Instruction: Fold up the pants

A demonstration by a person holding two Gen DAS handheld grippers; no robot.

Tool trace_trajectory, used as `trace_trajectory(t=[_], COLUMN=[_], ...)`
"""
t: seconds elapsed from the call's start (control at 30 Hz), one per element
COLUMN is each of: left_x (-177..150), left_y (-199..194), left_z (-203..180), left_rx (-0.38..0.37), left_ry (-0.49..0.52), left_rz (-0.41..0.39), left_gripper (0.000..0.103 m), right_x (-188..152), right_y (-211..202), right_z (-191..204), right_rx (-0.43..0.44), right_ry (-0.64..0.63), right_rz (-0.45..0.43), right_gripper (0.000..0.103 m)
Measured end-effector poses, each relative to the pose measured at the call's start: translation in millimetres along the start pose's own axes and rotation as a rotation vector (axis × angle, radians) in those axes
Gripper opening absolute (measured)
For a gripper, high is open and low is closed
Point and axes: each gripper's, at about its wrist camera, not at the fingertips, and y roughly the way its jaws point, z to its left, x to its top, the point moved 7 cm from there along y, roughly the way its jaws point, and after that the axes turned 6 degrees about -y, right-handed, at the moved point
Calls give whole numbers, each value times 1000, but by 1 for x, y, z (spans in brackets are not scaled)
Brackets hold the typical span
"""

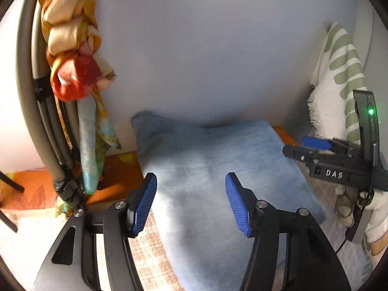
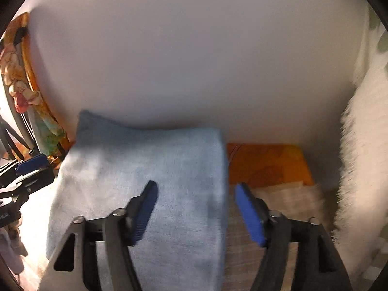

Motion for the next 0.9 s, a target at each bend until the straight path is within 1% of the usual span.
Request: trace_trajectory(t=[0.07,0.13,0.23,0.27,0.37,0.53,0.7,0.77,0.9], left_x=[-3,1,3,3,0,-9,-23,-28,-41], left_y=[-10,-15,-31,-37,-59,-97,-144,-157,-188], left_z=[1,1,-3,-6,-11,-20,-26,-28,-34], left_rx=[-12,-23,-35,-40,-45,-48,-36,-33,-32], left_ry=[-7,-14,-8,-10,-17,3,34,36,42], left_rz=[2,4,-15,-20,-27,-46,-77,-87,-108], left_gripper=[58,60,66,67,67,68,68,68,68], right_x=[2,0,-6,-9,-15,-28,-41,-48,-63], right_y=[-13,-27,-53,-62,-84,-122,-160,-173,-204], right_z=[-1,2,5,4,4,10,24,29,38], right_rx=[-32,-21,-8,-3,-3,0,17,20,31], right_ry=[-3,3,21,27,34,40,39,37,64], right_rz=[-21,-34,-59,-67,-76,-103,-132,-142,-172], right_gripper=[79,80,84,84,84,85,85,85,86])
